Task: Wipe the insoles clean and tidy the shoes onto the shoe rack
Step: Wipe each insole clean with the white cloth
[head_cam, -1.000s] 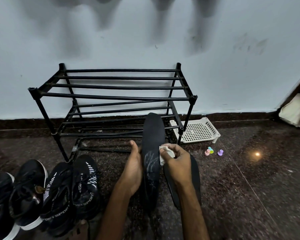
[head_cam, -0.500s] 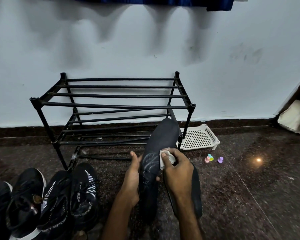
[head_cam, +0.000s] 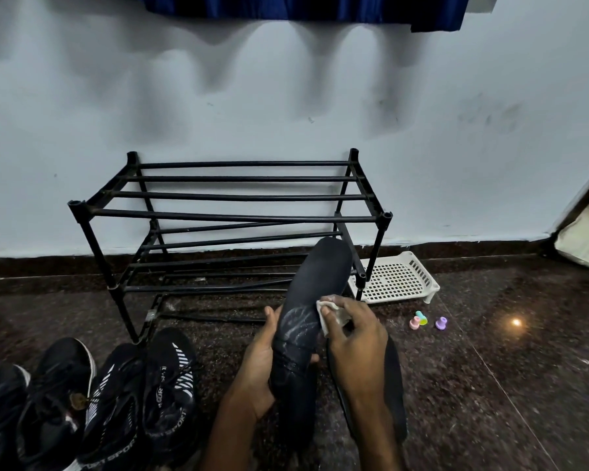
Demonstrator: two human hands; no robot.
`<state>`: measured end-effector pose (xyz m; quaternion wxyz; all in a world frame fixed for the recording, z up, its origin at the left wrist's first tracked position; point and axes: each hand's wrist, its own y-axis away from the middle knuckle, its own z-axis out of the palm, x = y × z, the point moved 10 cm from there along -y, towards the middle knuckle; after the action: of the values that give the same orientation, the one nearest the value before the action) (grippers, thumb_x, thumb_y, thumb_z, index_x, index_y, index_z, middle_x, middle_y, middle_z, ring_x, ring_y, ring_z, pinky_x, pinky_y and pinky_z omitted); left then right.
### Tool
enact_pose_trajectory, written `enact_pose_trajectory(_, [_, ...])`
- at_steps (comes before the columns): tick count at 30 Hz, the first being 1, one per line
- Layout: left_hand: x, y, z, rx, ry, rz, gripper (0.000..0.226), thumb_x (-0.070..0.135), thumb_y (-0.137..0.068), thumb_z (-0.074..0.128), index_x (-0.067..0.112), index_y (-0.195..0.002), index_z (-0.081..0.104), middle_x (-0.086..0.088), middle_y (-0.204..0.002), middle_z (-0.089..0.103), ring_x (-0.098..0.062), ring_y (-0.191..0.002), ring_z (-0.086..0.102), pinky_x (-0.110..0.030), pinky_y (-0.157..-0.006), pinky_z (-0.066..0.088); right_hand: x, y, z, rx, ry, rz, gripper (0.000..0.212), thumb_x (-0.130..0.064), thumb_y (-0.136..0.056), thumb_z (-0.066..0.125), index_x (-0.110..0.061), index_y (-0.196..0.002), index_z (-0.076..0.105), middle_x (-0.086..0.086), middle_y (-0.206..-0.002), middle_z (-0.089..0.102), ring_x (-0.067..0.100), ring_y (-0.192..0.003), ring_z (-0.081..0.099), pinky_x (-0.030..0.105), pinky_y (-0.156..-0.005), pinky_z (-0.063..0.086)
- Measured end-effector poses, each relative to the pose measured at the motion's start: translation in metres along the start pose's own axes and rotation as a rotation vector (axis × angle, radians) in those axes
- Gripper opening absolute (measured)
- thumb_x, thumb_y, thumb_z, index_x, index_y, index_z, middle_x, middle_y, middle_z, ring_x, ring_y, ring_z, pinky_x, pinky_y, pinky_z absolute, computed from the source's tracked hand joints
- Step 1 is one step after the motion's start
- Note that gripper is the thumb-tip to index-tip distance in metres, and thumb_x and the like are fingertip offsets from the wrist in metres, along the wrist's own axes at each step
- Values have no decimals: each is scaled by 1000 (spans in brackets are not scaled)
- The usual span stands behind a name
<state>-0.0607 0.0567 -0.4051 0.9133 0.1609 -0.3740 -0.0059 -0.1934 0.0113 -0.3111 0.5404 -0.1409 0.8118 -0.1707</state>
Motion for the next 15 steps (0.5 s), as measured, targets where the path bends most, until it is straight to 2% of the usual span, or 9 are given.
enact_pose_trajectory(4, [-9,1,4,-40,75,-90,69,59,-88,45,2,-120,68,-21,-129,63,-30,-110,66,-44,-85,56,0,-1,10,-73,-62,23,12,-15,-86,73,-24,-94,74,-15,-92,71,-1,-89,66,15,-78,51])
enact_pose_trajectory(6, [-8,2,4,-63,85,-97,68,57,-91,42,0,-116,70,-22,-124,65,-31,-105,68,-45,-80,58,-1,0,12,-112,-65,26,12,-15,-87,72,-25,-94,74,-16,-91,71,-2,-88,66,14,-76,51])
enact_pose_trajectory(9, [-10,0,1,-44,62,-94,71,58,-91,45,-2,-120,67,-25,-123,64,-33,-101,69,-42,-73,59,-5,0,1,-4,36,-52,13,-12,-86,73,-18,-97,74,-11,-95,69,0,-89,63,11,-79,47])
enact_pose_trajectory(11, [-12,-2,-4,-2,68,-89,74,61,-88,45,-2,-119,68,-26,-123,64,-33,-100,69,-42,-78,59,-14,1,0,24,98,-121,15,-8,-85,73,-14,-98,74,-7,-97,67,3,-91,62,5,-82,42])
enact_pose_trajectory(14, [-13,-6,-9,35,68,-81,78,67,-86,48,0,-122,67,-26,-126,63,-36,-106,66,-46,-92,52,-20,4,6,-1,141,-163,18,-2,-84,72,-12,-99,73,-4,-99,65,7,-92,61,4,-83,39])
enact_pose_trajectory(15, [-12,-8,-12,46,60,-71,81,69,-85,49,1,-124,65,-27,-125,63,-36,-101,67,-45,-90,53,-20,4,3,24,150,-159,19,-1,-84,72,-11,-100,73,-3,-99,65,8,-92,60,2,-83,38])
